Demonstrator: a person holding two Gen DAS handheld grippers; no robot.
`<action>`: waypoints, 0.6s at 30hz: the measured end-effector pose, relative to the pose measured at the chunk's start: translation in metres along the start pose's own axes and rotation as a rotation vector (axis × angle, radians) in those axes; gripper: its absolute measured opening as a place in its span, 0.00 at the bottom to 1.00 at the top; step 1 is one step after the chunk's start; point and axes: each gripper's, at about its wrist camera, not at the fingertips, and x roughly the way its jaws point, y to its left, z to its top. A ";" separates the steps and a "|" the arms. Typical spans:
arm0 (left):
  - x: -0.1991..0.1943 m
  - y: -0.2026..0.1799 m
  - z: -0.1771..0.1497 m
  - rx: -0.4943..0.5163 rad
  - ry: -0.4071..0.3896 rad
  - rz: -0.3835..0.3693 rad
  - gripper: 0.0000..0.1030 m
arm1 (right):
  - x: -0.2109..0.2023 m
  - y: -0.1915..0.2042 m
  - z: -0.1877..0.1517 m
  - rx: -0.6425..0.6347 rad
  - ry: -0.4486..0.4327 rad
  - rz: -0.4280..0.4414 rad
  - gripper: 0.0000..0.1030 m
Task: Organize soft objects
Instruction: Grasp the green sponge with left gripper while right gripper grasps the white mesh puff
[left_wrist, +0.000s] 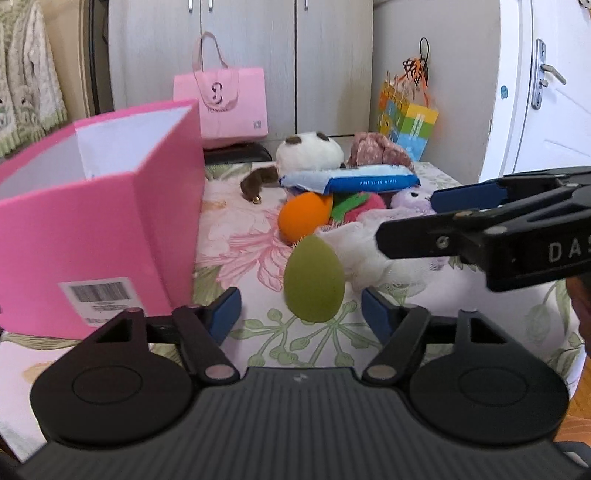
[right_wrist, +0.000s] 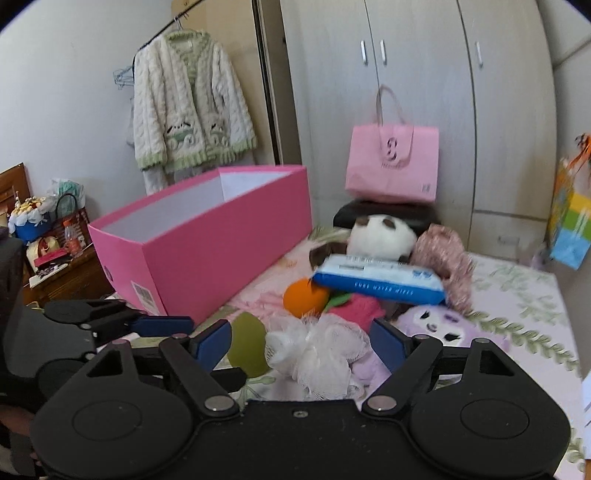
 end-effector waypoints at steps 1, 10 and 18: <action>0.004 0.000 0.001 -0.003 -0.001 -0.005 0.65 | 0.005 -0.002 0.000 0.003 0.009 0.005 0.80; 0.027 -0.005 0.003 -0.021 -0.015 -0.012 0.43 | 0.042 -0.018 0.007 0.026 0.066 0.028 0.75; 0.020 0.002 0.002 -0.047 -0.014 -0.035 0.36 | 0.045 -0.022 -0.003 0.065 0.125 0.030 0.61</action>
